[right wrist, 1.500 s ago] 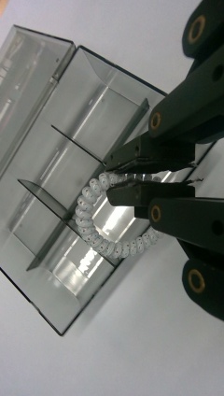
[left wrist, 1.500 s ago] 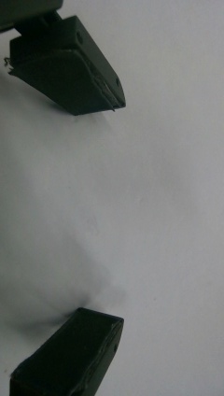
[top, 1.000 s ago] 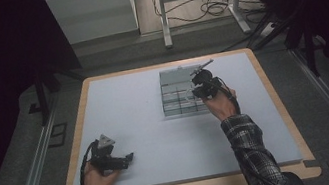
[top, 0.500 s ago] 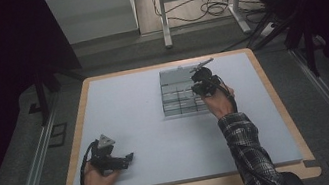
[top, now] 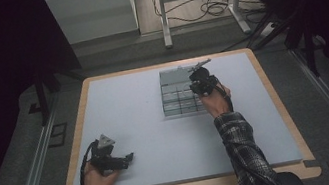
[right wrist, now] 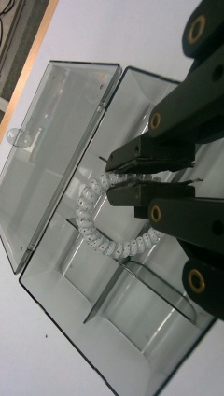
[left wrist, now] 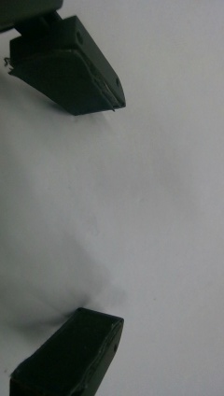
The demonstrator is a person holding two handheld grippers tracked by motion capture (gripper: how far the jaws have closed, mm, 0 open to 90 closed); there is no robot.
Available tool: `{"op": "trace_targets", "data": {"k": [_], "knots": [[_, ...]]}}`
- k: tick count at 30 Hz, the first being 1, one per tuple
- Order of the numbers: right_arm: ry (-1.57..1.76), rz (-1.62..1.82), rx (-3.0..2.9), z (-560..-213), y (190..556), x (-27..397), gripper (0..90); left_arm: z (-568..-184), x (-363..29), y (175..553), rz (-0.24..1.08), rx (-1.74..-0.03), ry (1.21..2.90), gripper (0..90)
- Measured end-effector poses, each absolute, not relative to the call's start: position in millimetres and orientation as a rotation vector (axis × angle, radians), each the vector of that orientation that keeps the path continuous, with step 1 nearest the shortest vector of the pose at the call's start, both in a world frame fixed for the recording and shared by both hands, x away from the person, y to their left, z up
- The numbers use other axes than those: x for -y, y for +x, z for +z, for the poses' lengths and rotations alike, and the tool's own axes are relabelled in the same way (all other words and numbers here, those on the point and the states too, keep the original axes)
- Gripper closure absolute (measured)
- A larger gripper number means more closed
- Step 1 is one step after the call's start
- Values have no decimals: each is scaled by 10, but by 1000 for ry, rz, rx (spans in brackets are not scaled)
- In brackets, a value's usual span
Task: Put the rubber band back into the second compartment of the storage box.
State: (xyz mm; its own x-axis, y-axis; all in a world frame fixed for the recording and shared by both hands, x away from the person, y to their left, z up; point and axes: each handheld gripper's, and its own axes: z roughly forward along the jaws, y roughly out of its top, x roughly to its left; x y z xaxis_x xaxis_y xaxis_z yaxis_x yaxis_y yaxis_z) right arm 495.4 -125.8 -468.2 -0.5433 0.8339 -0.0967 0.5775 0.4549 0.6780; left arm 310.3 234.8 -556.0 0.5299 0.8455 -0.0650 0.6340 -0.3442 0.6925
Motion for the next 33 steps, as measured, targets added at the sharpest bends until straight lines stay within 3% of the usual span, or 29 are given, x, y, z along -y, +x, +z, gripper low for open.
{"op": "trace_targets", "data": {"k": [33], "knots": [[1214,775,-2287,-5000,5143,1082,810,-5561,-2349,3103,402,-1194,2094,3]]}}
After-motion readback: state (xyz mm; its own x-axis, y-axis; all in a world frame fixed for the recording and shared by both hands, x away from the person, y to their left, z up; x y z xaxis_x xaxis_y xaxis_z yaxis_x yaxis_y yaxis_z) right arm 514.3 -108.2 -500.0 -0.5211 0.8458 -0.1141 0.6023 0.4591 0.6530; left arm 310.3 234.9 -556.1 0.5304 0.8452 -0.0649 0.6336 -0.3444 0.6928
